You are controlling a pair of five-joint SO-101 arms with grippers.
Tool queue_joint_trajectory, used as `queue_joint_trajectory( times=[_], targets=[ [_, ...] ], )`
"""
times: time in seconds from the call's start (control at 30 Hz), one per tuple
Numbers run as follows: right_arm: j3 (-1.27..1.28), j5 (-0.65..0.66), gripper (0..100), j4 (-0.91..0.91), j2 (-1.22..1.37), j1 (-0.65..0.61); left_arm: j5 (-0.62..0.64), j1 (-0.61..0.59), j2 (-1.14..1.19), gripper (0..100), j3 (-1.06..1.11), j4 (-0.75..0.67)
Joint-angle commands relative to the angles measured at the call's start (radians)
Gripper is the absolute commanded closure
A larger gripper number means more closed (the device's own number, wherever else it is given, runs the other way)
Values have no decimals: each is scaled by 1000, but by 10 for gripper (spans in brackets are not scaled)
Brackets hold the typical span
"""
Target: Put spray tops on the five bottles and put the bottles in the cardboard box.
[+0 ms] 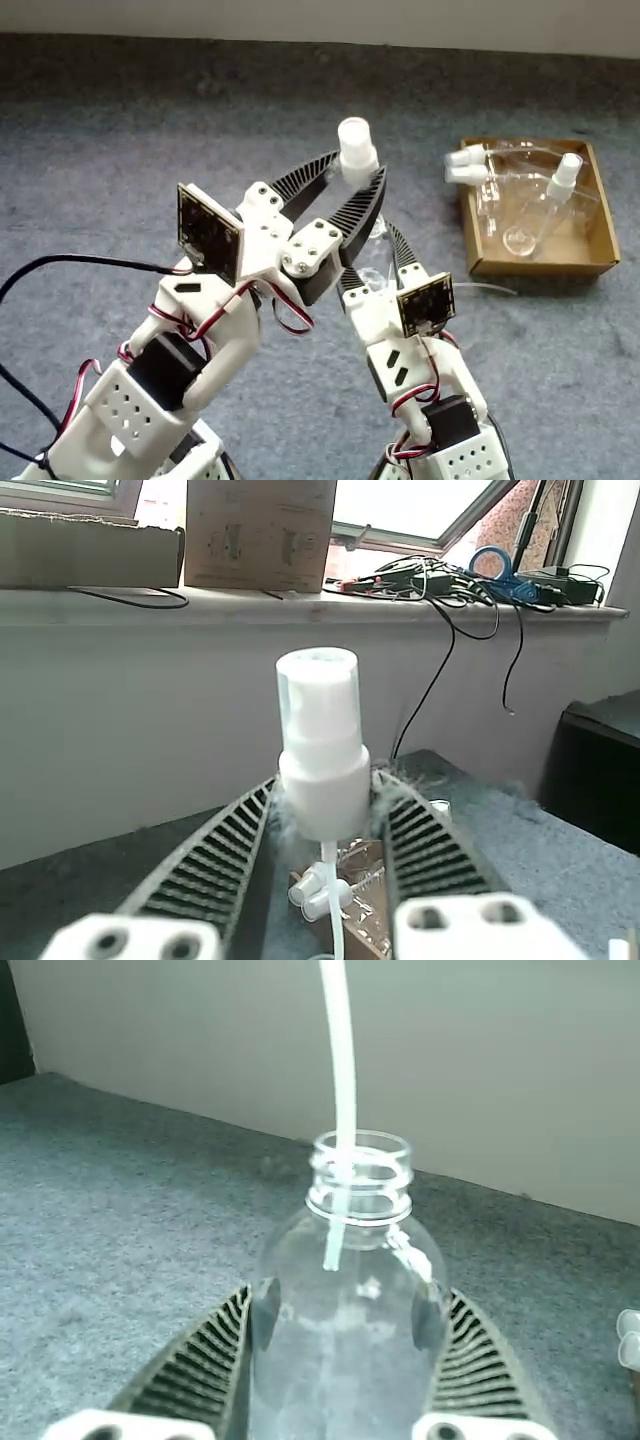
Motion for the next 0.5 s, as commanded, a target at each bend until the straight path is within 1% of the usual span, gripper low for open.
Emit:
queue_joint_trajectory(
  times=[0.0, 0.47],
  targets=[
    [104, -5, 864, -1, -12, -8, -8, 24, -7, 994, 58, -106],
    [104, -3, 864, 1, -12, -8, -3, 25, -7, 994, 263, -121]
  ],
)
